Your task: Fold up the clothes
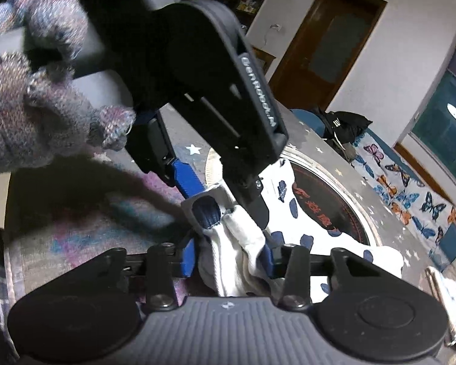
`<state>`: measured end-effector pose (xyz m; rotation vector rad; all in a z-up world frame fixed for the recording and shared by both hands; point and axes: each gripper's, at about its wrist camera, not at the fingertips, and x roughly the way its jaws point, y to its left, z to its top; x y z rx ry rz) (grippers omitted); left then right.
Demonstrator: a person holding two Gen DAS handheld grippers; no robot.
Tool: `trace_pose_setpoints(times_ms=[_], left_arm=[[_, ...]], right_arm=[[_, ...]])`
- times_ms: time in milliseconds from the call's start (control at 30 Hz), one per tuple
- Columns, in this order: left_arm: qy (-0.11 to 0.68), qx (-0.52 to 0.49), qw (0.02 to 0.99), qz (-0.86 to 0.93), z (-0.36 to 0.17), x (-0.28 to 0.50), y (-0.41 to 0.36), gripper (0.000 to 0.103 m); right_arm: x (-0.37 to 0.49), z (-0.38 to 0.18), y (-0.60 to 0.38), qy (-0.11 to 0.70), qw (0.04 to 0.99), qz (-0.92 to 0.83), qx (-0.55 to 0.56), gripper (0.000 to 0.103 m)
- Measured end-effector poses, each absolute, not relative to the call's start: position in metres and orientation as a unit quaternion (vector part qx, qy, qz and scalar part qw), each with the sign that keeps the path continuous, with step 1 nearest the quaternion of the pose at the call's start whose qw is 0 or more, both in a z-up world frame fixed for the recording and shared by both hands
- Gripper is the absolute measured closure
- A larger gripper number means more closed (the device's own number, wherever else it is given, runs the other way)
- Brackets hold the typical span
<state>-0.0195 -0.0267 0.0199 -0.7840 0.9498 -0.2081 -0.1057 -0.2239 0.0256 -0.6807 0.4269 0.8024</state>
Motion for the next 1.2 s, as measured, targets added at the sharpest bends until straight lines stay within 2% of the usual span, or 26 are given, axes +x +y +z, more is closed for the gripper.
trace_pose_setpoints(times_ms=[100,500,567,700,800,833,933,1000,1033,1200], left_arm=[[0.445,-0.367,0.811,-0.097,0.020,-0.019,-0.027,0.055],[0.434,-0.415,0.792,-0.110,0.014,-0.021,-0.016,0.035],[0.434,-0.422,0.787,-0.121,0.012,-0.018,-0.015,0.025],[0.434,-0.426,0.784,-0.126,0.009,-0.012,-0.015,0.025],[0.432,-0.423,0.786,-0.127,0.009,-0.008,-0.017,0.026],[0.432,-0.421,0.787,-0.128,0.008,-0.006,-0.017,0.030],[0.436,-0.420,0.786,-0.125,0.003,-0.006,-0.015,0.048],[0.438,-0.420,0.785,-0.123,0.000,-0.006,-0.012,0.059],[0.438,-0.423,0.784,-0.123,-0.002,-0.006,-0.009,0.065],[0.434,-0.428,0.783,-0.121,-0.006,-0.007,0.000,0.069]], right_arm=[[-0.105,0.027,-0.229,0.206,0.848,0.380,-0.307,0.068],[-0.102,0.040,-0.236,0.205,0.860,0.377,-0.275,0.076],[-0.102,0.040,-0.236,0.205,0.861,0.377,-0.273,0.077],[-0.102,0.042,-0.237,0.198,0.865,0.376,-0.266,0.080],[-0.104,0.047,-0.236,0.194,0.865,0.381,-0.263,0.081],[-0.106,0.047,-0.236,0.193,0.864,0.384,-0.262,0.081],[-0.108,0.047,-0.236,0.195,0.860,0.393,-0.260,0.081],[-0.108,0.047,-0.237,0.202,0.856,0.402,-0.255,0.075],[-0.108,0.047,-0.239,0.207,0.854,0.407,-0.249,0.069],[-0.111,0.059,-0.257,0.216,0.855,0.424,-0.206,0.062]])
